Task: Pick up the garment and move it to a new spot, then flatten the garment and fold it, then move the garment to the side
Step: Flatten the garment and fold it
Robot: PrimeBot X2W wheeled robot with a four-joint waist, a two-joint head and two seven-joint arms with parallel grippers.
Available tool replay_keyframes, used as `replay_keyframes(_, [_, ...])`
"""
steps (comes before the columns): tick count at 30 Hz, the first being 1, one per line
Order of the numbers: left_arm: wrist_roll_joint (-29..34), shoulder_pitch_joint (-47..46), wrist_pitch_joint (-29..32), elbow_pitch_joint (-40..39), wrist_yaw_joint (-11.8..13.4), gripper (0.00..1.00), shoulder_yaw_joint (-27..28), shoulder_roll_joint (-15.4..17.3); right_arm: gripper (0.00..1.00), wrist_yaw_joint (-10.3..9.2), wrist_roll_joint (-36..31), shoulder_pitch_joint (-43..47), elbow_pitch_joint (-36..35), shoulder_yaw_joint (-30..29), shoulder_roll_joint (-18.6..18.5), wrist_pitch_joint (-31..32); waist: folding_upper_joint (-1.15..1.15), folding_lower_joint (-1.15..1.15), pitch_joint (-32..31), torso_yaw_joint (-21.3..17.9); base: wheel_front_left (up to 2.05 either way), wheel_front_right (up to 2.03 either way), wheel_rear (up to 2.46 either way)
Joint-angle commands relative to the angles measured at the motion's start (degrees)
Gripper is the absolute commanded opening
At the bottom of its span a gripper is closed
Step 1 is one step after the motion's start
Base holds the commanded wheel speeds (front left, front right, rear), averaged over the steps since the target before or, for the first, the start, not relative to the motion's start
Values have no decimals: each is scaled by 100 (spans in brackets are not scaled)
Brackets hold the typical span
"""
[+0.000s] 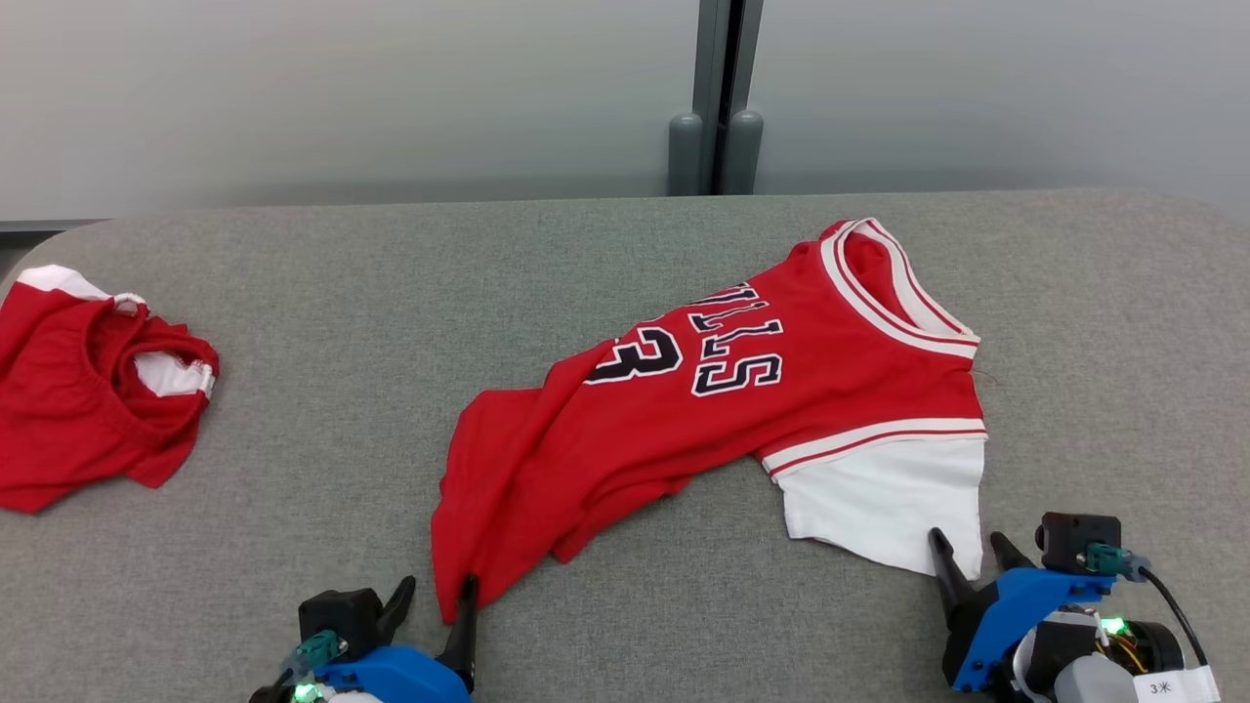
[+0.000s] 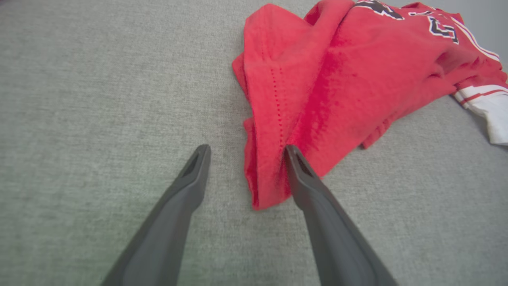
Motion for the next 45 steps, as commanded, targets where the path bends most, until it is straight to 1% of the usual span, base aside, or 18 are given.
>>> replay_keyframes(1, [-42, -102, -54, 56, -22, 100, -15, -14, 100, 3, -60, -101, 135, 37, -14, -39, 0, -1, 15, -1, 0, 0, 0])
replay_keyframes(11, [-70, -243, -89, 347, -123, 100, -139, -57, 100, 16, 37, -267, 816, 523, 53, -20, 0, -1, 70, 56, 0, 0, 0])
replay_keyframes(12, [-75, -254, -85, 366, -153, 80, -172, -63, 78, 18, 47, -278, 862, 569, 57, -16, 0, -1, 73, 56, 0, 0, 0])
replay_keyframes(13, [-80, -272, -79, 385, -180, 54, -208, -68, 53, 19, 60, -293, 905, 607, 66, -17, 0, -1, 75, 53, 0, 0, 0])
replay_keyframes(14, [-87, -293, -82, 402, -204, 35, -229, -73, 23, 19, 69, -302, 936, 630, 66, -26, 0, -1, 77, 48, 0, 0, 0])
replay_keyframes(15, [-94, -314, -86, 417, -225, 4, -247, -78, 0, 19, 86, -313, 963, 664, 63, -28, 0, -1, 77, 40, 0, 0, 0])
replay_keyframes(16, [-97, -332, -68, 437, -244, 0, -276, -81, 0, 17, 105, -323, 987, 698, 60, -25, 0, -1, 76, 32, 0, 0, 0])
replay_keyframes(20, [-140, -376, -174, 418, -315, 0, -351, -87, 0, 8, 188, -379, 1023, 745, 26, -107, 0, -1, 55, 0, 0, 0, 0])
replay_keyframes(24, [-277, -406, -516, 223, -350, 0, -197, -83, 0, 7, 366, -417, 849, 643, 7, -395, 0, -1, -1, -4, 0, 0, 0])
replay_keyframes(26, [-398, -385, -657, 48, -369, 0, -100, -50, 0, 7, 408, -418, 691, 540, -8, -568, 0, -1, -39, -11, 0, 0, 0])
replay_keyframes(30, [-700, -245, -827, -575, -422, 0, 126, 22, 0, 2, 542, -319, 214, 250, -21, -772, 0, -1, -129, -53, 0, 0, 0])
replay_keyframes(34, [-933, -117, -831, -1376, -439, 0, 184, 178, 0, 3, 675, -152, -621, -25, -19, -774, 0, -1, -210, -96, 0, 0, 0])
replay_keyframes(35, [-1015, -83, -802, -1570, -446, 0, 181, 206, 0, 2, 718, -76, -861, -98, -22, -716, 0, -1, -225, -110, 0, 0, 0])
replay_keyframes(39, [-1458, 45, -683, -2388, -464, 0, 255, 289, 0, 3, 1240, 244, -2031, -171, -18, -371, 0, -1, -307, -186, 0, 0, 0])
replay_keyframes(41, [-1654, 74, -576, -2817, -469, 0, 285, 347, 0, 3, 1296, 432, -2696, -219, -19, -165, 0, -1, -355, -224, 0, 0, 0])
replay_keyframes(42, [-1654, 74, -576, -2817, -469, 0, 285, 347, 0, 3, 1296, 432, -2696, -219, -19, -165, 0, -1, -355, -224, 0, 0, 0])
replay_keyframes(43, [-1790, 108, -454, -3213, -471, 0, 324, 455, 0, 3, 1329, 616, -3366, -277, -21, 62, 0, -1, -400, -278, 0, 0, 0])
replay_keyframes(45, [-1892, 141, -304, -3624, -468, 0, 368, 571, 0, 3, 1386, 772, -4050, -332, -18, 283, 0, -1, -439, -348, 0, 0, 0])
